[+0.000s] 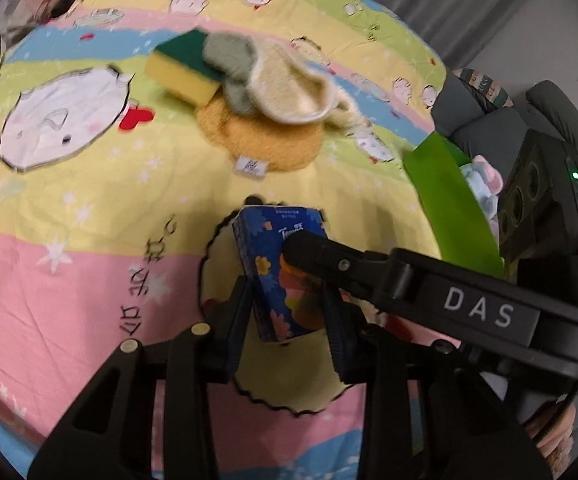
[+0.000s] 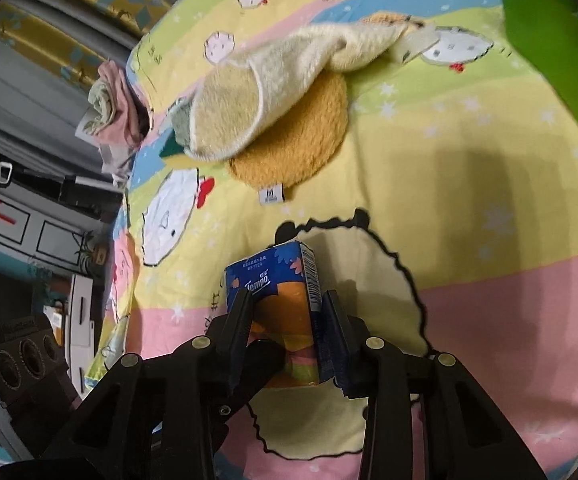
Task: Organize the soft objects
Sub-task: 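Grasp the blue Tempo tissue pack with the right gripper and lift, then carry the tissue pack into the green box and release it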
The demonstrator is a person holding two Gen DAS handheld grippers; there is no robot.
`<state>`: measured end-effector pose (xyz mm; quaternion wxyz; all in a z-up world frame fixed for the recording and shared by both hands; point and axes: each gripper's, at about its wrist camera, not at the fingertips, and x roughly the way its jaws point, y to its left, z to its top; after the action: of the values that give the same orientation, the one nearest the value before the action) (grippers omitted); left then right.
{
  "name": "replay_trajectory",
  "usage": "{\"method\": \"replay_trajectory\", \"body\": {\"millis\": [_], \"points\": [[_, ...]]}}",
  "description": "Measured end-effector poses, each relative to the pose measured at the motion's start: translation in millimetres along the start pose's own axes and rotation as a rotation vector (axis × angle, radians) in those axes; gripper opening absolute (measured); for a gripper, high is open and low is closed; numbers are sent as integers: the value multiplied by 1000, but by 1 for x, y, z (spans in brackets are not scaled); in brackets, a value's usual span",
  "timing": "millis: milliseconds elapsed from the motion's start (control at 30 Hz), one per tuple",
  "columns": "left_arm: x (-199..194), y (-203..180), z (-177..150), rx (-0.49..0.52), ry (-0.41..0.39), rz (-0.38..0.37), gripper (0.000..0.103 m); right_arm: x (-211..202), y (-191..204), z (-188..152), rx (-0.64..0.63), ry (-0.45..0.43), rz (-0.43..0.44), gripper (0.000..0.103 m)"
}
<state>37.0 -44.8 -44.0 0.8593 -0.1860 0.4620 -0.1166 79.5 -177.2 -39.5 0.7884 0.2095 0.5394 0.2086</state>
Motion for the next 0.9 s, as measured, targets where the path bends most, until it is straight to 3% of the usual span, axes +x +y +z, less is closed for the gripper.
{"method": "replay_trajectory", "body": {"millis": [233,467,633,900], "points": [[-18,-53,16,122,-99,-51,33,-67,-6,11,18,-180,18,38],[-15,-132,31,264,-147,-190,32,-148,-34,17,56,-415,-41,38],[-3,-178,31,354,-139,-265,32,-190,-67,17,123,-513,-84,38],[35,-234,23,422,-46,-355,32,-227,-128,9,263,-566,-160,38]]}}
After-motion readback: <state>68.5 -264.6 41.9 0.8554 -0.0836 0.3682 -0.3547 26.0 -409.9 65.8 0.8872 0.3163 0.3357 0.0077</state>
